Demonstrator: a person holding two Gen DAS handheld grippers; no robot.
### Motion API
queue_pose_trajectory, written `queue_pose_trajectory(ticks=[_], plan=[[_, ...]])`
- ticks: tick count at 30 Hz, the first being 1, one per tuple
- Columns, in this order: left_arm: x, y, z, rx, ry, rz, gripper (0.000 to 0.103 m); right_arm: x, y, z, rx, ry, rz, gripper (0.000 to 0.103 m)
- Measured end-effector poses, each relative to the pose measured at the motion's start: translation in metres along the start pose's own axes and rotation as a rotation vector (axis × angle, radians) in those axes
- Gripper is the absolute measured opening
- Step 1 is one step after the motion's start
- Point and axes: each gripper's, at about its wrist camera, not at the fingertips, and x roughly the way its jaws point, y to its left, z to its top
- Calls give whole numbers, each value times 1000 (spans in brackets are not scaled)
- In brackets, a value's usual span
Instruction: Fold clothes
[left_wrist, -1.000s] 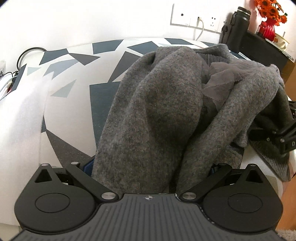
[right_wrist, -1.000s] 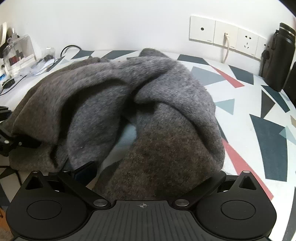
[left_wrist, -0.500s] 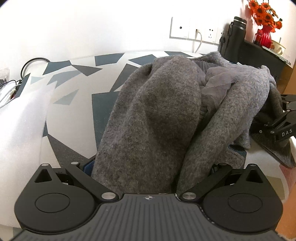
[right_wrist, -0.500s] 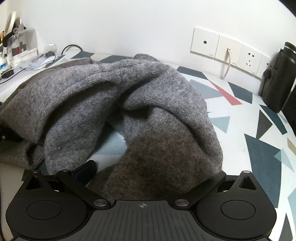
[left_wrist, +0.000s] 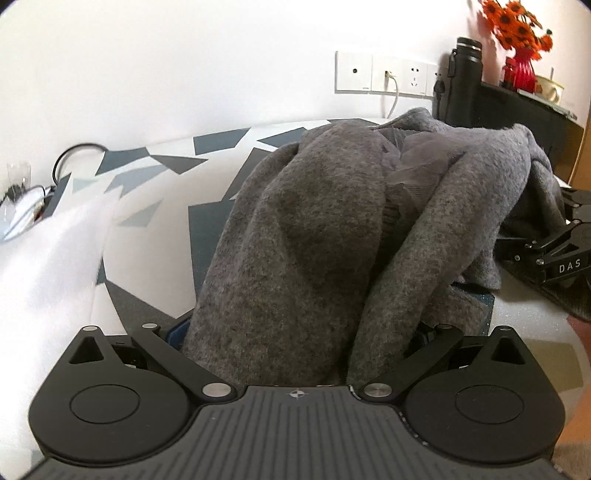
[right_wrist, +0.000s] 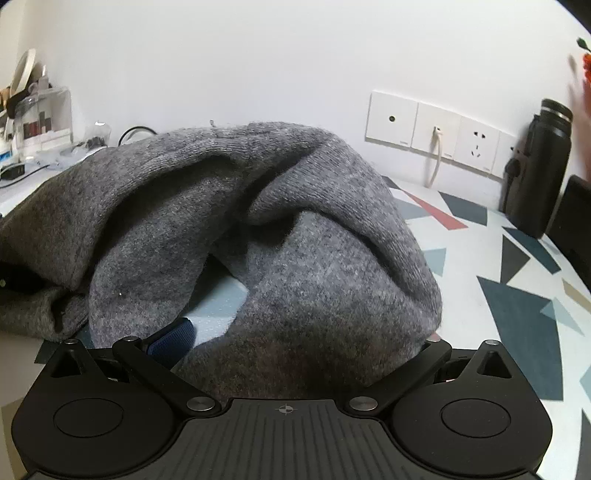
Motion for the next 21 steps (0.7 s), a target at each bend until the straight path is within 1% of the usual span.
queue_pose_trajectory(ticks=[3,8,11,15,21], plan=[[-1,-3,-1,23,-13,4,103,-1,0,-2,9,-6,-3,102],[-3,-9,-4,99,-58,14,103,-7,4,-8,-4,-29,-6,102],[-5,-8,-8,79,-75,19,103,-11,6,-11,1,-43,-10,102],[-7,-10,-14,80,-104,29,103,-14,7,-14,5,-50,-1,102],[-5,-9,-14,50,-100,28,103,-16,8,-15,9,-48,4,102]])
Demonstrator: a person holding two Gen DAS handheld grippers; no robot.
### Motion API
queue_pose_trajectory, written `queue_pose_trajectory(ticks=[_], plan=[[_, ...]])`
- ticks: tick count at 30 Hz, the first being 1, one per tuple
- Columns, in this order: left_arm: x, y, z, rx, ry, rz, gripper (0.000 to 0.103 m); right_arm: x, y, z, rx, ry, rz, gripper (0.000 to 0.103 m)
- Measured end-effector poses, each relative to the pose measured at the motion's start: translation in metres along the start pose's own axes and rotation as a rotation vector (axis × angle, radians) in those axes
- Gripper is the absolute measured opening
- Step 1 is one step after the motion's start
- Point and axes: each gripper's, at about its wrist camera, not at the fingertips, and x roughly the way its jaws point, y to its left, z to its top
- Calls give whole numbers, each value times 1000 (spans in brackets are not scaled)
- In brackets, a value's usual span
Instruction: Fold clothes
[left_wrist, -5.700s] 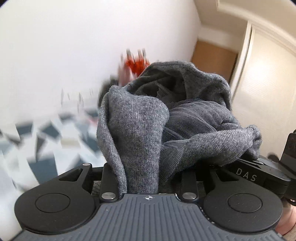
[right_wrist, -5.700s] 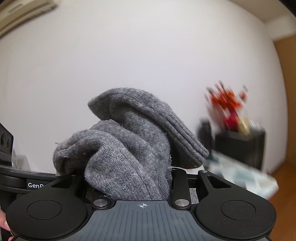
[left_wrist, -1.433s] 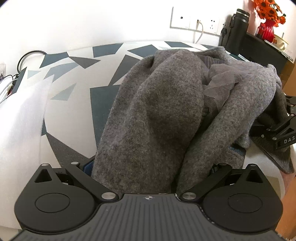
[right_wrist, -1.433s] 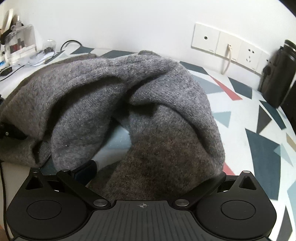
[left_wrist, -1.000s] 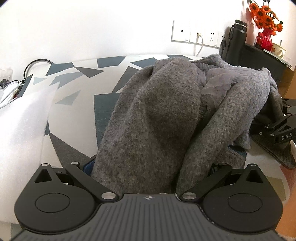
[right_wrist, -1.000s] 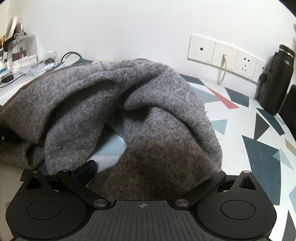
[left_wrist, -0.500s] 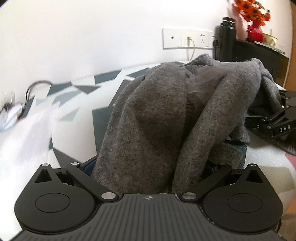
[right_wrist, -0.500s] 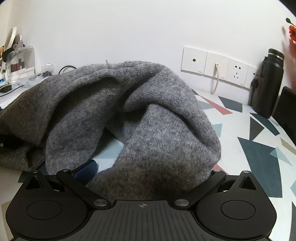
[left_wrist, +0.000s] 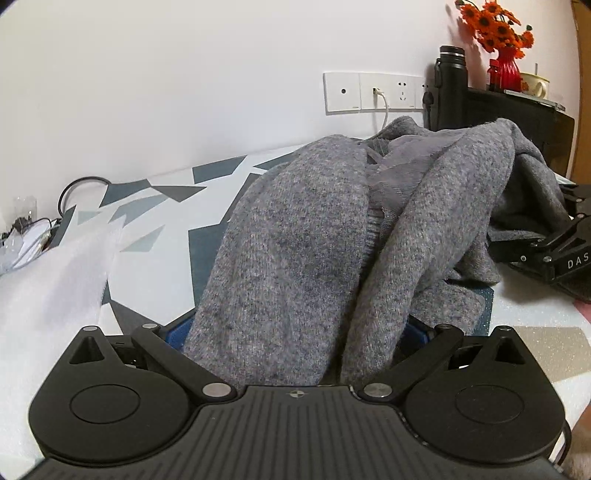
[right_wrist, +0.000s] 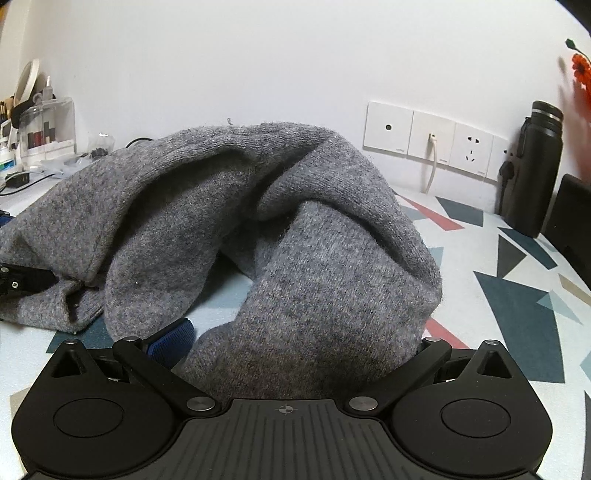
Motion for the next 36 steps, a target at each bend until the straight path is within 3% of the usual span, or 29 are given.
queue_pose_trajectory(ticks=[14,21,28,36], plan=[[4,9,0,-47,20,-39,103,5,4,8,-75,32,28,102],[3,0,0,-16,6,-3,103,-1,8,3,-99,-11,9,102],[2,0,-1,-20,3,1,103,-5,3,1,-109,4,66,102],[2,-1,-1,-18,-1,11,103,-5,0,2,-84,17,74,102]])
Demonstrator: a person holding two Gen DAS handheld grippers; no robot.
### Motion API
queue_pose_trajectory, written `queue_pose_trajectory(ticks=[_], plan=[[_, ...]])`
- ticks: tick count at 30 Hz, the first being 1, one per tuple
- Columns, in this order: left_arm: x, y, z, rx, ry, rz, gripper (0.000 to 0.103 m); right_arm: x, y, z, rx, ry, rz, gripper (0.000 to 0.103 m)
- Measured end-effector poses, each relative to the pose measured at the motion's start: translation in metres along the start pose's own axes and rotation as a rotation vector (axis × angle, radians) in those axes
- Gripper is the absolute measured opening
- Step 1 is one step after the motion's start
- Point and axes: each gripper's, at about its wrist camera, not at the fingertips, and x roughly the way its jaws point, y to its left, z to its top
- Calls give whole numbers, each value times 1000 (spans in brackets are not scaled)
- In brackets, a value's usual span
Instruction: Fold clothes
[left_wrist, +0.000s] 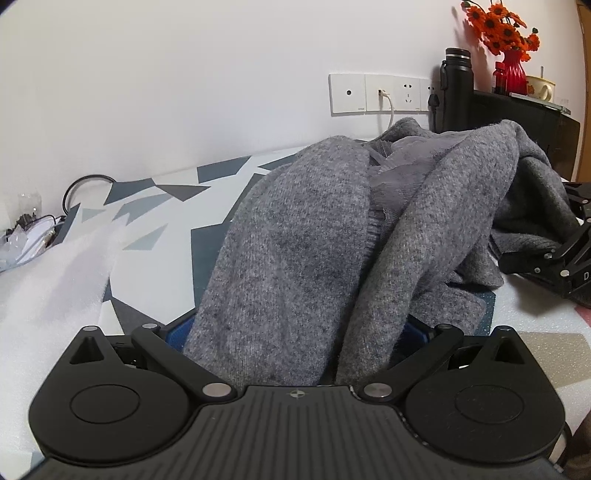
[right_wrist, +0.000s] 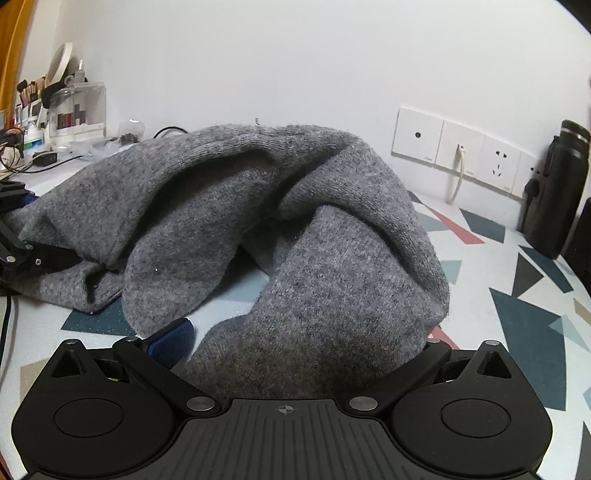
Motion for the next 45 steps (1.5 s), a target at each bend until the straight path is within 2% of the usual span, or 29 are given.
queue_pose_trajectory(ticks=[27,36,39,40,42,44,45], plan=[[-1,-3,-1,15,-8,12,103,0,-3,-5,7,-23,-24,102],[-3,-10,-2,57,-26,34,103,-6,-8,-1,-49,13,23,102],[-8,-16,1,154,-23,-21,103,-16,-12,5,-68,29,47,102],[-8,-16,4,154,7,-60,103,-21,-14,8,-69,26,57,102],[-6,-12,11,98,99,-142,103,-31,-24,14,-19,7,89,102],[0,-4,15,-4,195,-195,103,-38,-38,18,63,1,138,102],[1,-1,16,-29,208,-207,103,-40,-47,19,124,10,177,102]])
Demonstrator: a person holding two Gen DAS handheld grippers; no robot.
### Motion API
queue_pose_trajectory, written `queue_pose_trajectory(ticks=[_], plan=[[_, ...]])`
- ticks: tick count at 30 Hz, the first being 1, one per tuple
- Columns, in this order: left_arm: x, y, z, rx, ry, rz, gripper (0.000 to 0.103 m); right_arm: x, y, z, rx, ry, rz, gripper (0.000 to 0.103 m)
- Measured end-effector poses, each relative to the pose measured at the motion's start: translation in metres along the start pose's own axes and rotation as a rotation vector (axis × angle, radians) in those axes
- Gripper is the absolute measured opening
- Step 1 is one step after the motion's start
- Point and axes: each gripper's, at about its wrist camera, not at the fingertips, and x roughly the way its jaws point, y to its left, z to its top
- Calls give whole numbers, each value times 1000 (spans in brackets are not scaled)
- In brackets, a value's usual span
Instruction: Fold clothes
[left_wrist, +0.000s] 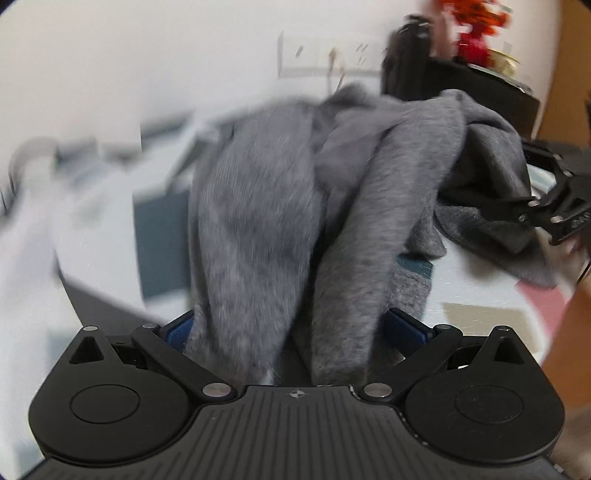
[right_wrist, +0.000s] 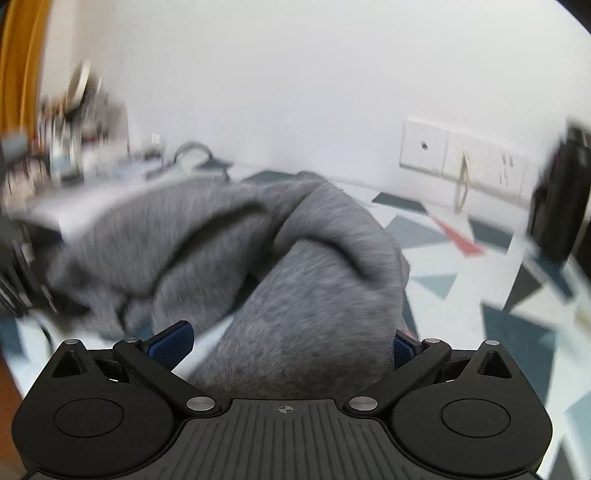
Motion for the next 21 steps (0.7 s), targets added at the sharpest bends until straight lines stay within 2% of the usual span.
queue_pose_trajectory(ticks=[3,7,12,18,21], plan=[[-1,2,-1,-14,-7,-13,103,-11,-23,3,151,-2,84,102],[1,-4,-3,-7,-13,25,103,-12,-44,7,253,34,87,102],[3,-8,3,-30,17,57,103,6,-41,3,175,134,-7,102],[3,-10,3,-43,25,70,103,26,-29,-3,125,199,-26,102],[2,-12,0,-62,14,83,103,31,-24,-4,111,193,-48,102]])
